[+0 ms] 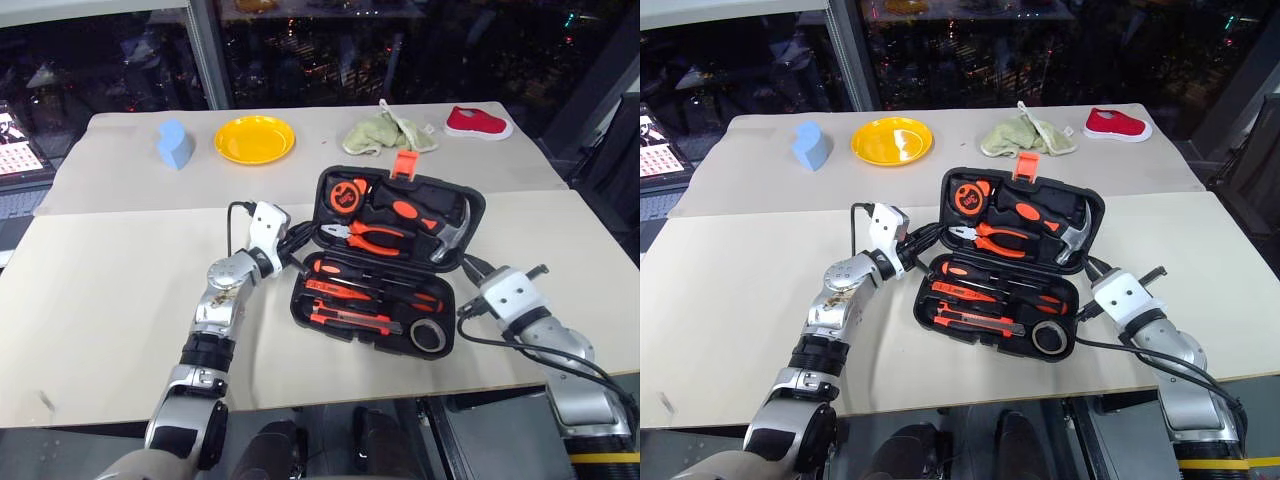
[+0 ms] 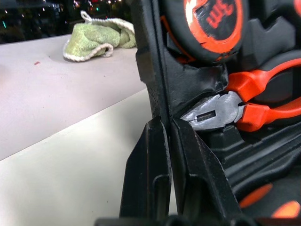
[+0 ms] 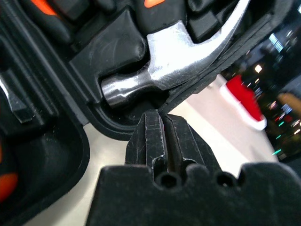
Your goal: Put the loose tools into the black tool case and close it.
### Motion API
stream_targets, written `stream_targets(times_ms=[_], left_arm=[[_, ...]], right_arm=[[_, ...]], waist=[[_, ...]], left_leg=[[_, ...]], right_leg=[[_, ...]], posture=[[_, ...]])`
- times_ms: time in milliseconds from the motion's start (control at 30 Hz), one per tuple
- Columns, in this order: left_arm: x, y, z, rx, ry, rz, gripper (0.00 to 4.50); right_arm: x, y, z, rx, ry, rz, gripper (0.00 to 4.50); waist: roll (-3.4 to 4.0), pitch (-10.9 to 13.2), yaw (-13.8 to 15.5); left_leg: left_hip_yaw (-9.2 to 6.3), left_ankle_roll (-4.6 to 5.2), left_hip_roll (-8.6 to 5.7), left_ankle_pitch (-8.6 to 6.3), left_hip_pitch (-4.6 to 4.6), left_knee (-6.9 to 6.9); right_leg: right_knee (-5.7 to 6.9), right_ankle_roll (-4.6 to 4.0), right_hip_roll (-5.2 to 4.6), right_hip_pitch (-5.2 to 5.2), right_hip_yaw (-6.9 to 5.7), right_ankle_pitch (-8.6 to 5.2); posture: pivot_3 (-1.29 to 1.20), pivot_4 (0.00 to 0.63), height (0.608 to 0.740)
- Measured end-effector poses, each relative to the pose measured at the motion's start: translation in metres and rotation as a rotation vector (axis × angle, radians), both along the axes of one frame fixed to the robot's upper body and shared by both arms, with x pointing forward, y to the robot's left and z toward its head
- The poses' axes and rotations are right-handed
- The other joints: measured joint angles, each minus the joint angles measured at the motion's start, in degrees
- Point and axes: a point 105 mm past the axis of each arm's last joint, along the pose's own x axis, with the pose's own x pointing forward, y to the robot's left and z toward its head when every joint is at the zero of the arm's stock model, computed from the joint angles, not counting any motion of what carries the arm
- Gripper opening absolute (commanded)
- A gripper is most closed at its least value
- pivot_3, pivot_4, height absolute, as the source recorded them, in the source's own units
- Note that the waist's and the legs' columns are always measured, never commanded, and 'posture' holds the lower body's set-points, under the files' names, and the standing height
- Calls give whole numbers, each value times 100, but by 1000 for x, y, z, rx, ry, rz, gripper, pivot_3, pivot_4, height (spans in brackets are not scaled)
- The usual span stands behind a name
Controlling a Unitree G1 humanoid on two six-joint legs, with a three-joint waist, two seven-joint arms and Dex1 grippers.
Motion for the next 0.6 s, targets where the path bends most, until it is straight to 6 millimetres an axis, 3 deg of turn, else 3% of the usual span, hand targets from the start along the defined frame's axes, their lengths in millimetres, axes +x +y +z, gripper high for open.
stream_targets(times_ms=[567, 600], left_arm=[[-18, 17, -6, 19, -22, 28, 46], [-19, 18, -7, 22, -20, 28, 748]], right_arm=[[-42, 17, -22, -190, -111, 117, 0], [-43, 18, -23, -197, -112, 119, 0]], waist=[[-3, -11, -111], [-3, -11, -111]], left_leg=[[42, 11, 27, -8, 54, -15], [44, 24, 29, -15, 64, -16]], right_leg=[[4, -5, 25, 33, 44, -7], [3, -5, 28, 43, 47, -9]], posture=[[0, 150, 740], [0, 150, 740]])
